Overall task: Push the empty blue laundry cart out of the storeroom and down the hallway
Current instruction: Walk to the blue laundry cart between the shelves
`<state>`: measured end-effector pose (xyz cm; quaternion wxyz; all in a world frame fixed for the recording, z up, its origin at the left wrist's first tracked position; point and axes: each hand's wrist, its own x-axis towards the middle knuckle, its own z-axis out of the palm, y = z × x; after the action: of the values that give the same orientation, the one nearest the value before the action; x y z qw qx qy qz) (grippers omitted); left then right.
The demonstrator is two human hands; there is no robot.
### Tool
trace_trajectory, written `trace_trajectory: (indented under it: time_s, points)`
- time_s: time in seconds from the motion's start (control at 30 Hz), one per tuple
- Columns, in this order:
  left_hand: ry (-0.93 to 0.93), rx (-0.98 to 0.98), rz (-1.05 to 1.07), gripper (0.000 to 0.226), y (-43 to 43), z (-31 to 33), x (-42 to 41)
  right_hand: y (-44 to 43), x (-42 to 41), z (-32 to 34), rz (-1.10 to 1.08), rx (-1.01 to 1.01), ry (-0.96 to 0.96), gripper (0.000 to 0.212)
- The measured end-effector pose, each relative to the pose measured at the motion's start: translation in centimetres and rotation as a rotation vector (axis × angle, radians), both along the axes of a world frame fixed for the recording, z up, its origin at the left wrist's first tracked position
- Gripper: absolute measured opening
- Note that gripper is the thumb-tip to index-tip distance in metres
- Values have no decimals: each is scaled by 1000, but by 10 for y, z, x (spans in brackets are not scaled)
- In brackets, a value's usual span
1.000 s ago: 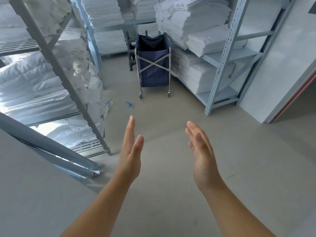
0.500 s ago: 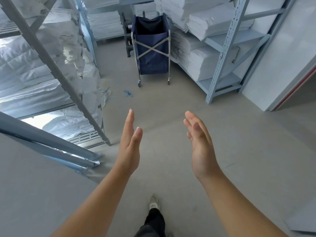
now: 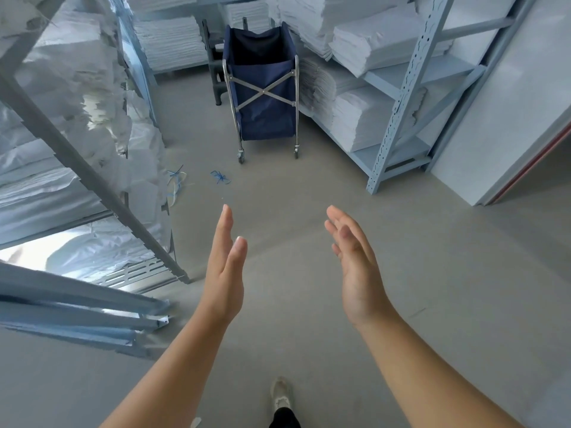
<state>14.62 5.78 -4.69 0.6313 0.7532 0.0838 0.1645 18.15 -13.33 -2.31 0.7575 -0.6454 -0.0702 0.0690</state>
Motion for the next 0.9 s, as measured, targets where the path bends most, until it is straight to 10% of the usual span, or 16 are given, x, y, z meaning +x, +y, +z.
trace_trajectory:
  time_s: [0.9]
  points:
    - [102,-39,-60,81,82,-20,176,90,178,-13,-74,17,49,70]
